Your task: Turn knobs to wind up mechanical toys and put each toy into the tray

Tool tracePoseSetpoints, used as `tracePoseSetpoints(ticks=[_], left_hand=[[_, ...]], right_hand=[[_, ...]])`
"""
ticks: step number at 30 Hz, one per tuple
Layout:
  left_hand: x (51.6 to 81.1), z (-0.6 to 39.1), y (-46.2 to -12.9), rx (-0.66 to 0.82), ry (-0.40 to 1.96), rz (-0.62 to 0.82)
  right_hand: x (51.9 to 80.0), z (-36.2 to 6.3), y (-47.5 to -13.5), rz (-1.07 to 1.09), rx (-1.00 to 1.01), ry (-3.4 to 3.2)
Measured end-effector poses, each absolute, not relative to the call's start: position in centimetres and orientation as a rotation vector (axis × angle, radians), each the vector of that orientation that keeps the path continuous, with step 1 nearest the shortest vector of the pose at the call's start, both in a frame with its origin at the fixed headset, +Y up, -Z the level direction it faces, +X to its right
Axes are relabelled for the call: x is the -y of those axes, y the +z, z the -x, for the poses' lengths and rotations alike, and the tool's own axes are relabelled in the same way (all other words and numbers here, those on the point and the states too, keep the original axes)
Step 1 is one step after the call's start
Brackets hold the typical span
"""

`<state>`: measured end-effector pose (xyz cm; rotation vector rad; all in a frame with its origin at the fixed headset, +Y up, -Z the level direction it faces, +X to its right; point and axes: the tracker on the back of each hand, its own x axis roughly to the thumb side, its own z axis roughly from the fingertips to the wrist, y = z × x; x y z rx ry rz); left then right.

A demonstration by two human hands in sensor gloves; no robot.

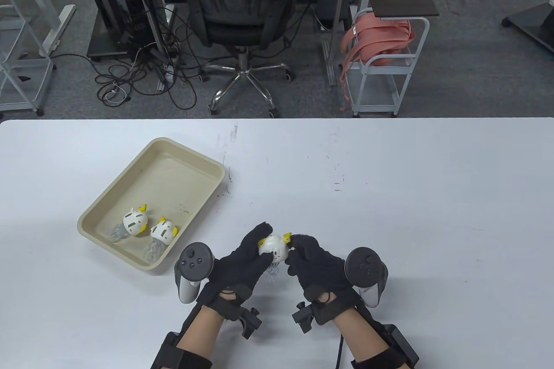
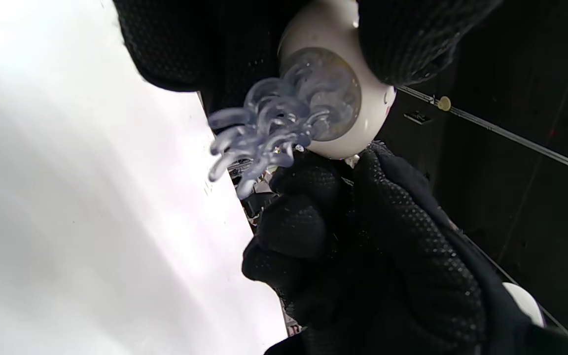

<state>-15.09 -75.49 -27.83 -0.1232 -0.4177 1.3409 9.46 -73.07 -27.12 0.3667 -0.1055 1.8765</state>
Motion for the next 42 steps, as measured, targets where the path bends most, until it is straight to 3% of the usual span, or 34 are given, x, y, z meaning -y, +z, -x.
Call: tracePoseSetpoints(ticks=[10,15,26,37,42], left_hand=[[75.6,14.9,-27.9,0.440,1.422,0.182],[75.4,14.7,-27.8,0.463,1.373,0.163],[75.1,14.6,-27.7,0.517,1.342,0.154],[75.1,14.7,-27.8,0.519,1.308,0.137],[75.1,14.7,-27.8,0.493,1.303,0.129]], right_hand=[[71.9,-9.2,-26.6,-0.493,0.297,2.051],[72.3,-9.7,-26.9,-0.439,0.278,2.022],[74.3,-10.8,-28.0,-0.202,-0.046,1.728],[74.7,-10.9,-28.1,-0.185,-0.060,1.716],[74.1,-10.8,-27.7,-0.202,0.061,1.792]])
